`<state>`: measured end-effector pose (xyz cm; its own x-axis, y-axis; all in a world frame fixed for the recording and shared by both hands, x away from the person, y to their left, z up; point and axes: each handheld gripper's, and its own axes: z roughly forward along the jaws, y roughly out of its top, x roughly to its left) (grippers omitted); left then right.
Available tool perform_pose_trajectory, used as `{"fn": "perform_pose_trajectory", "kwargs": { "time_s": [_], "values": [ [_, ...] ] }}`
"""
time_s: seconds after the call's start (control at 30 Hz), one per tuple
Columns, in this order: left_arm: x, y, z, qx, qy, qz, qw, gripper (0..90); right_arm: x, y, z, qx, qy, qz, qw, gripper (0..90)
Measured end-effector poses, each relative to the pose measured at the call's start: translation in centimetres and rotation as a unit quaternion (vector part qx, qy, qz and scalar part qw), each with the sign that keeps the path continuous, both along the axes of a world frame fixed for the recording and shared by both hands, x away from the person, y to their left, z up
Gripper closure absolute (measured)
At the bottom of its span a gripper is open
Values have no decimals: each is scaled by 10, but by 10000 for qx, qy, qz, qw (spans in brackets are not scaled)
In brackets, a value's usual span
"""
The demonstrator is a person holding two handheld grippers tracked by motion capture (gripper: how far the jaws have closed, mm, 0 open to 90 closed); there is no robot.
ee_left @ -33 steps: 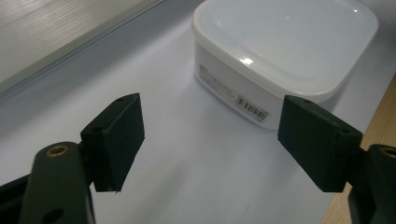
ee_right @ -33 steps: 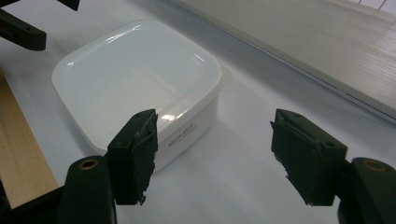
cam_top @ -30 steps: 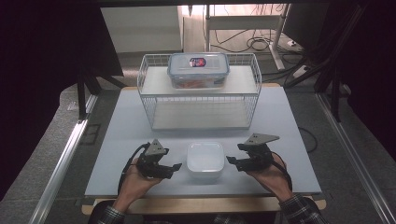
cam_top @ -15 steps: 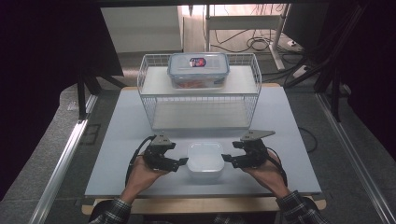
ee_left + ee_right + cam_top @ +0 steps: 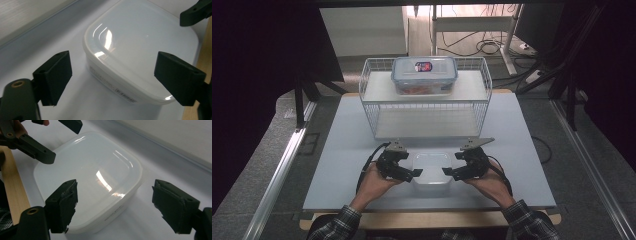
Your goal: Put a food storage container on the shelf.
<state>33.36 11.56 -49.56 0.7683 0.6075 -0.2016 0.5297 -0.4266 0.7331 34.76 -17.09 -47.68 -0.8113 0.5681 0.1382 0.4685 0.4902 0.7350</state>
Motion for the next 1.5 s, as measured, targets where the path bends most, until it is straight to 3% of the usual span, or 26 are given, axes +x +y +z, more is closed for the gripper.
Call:
{"fn": "perform_pose_trajectory", "kwargs": {
  "time_s": [0.1,0.17,0.2,0.23,0.33,0.47,0.67,0.73,0.8,0.83,1.23,1.3,1.37,1.5],
  "values": [
    [2,1,-4,-192,259,-64,9995,134,1,2,-5,-41,162,52,9998,189],
    [3,1,-6,-353,455,-166,9982,143,1,3,-8,75,363,87,9993,196],
    [3,1,-6,-353,455,-166,9982,161,1,4,-9,97,433,99,9990,206],
    [2,1,-8,-461,597,-293,9967,174,0,4,-9,134,485,104,9987,213],
    [0,1,-8,-455,637,-271,9966,188,-2,3,-8,120,583,45,9982,241],
    [-7,6,-7,-587,841,-265,9944,264,-4,0,-8,228,927,-6,9954,297],
    [-17,11,-1,-570,708,-48,9958,450,-11,-5,-3,299,957,-286,9946,470],
    [-19,11,0,-651,625,154,9958,509,-12,-8,-1,359,973,-372,9939,533],
    [-20,12,1,-675,559,259,9958,581,-13,-9,0,377,926,-416,9941,569],
    [-21,11,3,-690,462,386,9958,604,-14,-10,4,367,788,-491,9950,610],
    [-24,15,2,-1059,508,879,9892,714,-18,-10,6,612,650,-799,9928,716],
    [-25,17,3,-1043,415,956,9891,758,-18,-11,6,647,573,-833,9928,767],
    [-25,15,3,-923,272,985,9905,779,-20,-10,5,578,406,-850,9939,784],
    [-25,16,2,-979,294,1030,9894,779,-19,-8,4,605,328,-900,9936,783]
  ]
}}
